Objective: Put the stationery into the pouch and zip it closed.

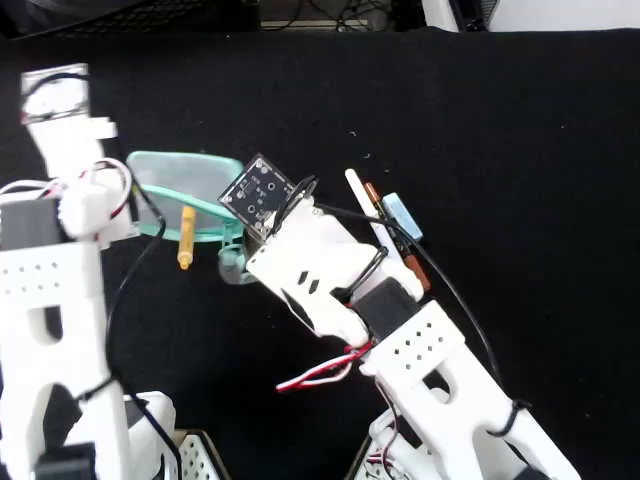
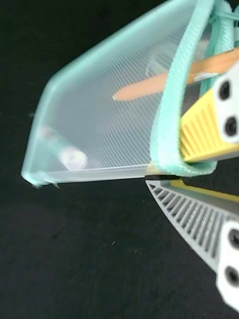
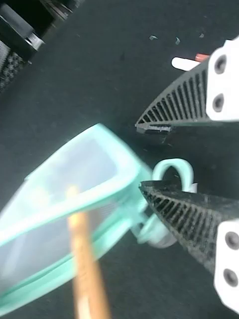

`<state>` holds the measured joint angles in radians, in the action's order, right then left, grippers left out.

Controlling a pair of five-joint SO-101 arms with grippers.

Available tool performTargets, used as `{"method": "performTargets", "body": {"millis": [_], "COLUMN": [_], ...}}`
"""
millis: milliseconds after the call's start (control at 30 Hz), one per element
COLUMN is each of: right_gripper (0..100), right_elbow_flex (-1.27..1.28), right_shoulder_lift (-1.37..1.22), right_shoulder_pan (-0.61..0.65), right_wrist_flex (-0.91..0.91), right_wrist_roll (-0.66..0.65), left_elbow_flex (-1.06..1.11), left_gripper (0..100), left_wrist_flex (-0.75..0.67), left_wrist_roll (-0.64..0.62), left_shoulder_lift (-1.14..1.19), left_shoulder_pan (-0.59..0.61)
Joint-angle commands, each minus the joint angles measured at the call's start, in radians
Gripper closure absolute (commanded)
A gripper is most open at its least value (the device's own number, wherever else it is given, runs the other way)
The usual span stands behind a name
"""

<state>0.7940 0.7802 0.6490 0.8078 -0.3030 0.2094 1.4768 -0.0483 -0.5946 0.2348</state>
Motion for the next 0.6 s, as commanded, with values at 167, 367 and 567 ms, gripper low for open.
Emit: {"method": "performTargets", "body": {"millis": [167, 367, 567], "right_gripper": [83.9, 79.8, 73.4], "right_elbow_flex": [-0.028, 0.033, 0.068], "right_shoulder_lift": [0.107, 0.096, 0.094], "right_shoulder_pan": [0.02, 0.089, 0.097], "right_wrist_flex": [0.034, 0.002, -0.044], "right_wrist_roll": [-0.005, -0.035, -0.032], "left_elbow_flex": [-0.021, -0.028, -0.03], "left_gripper": [97, 97, 97], "left_wrist_flex": [0.002, 0.003, 0.003], "left_wrist_roll": [-0.002, -0.005, -0.005], "left_shoulder_lift": [-0.135, -0.144, -0.144], "left_shoulder_pan": [0.021, 0.021, 0.021]}}
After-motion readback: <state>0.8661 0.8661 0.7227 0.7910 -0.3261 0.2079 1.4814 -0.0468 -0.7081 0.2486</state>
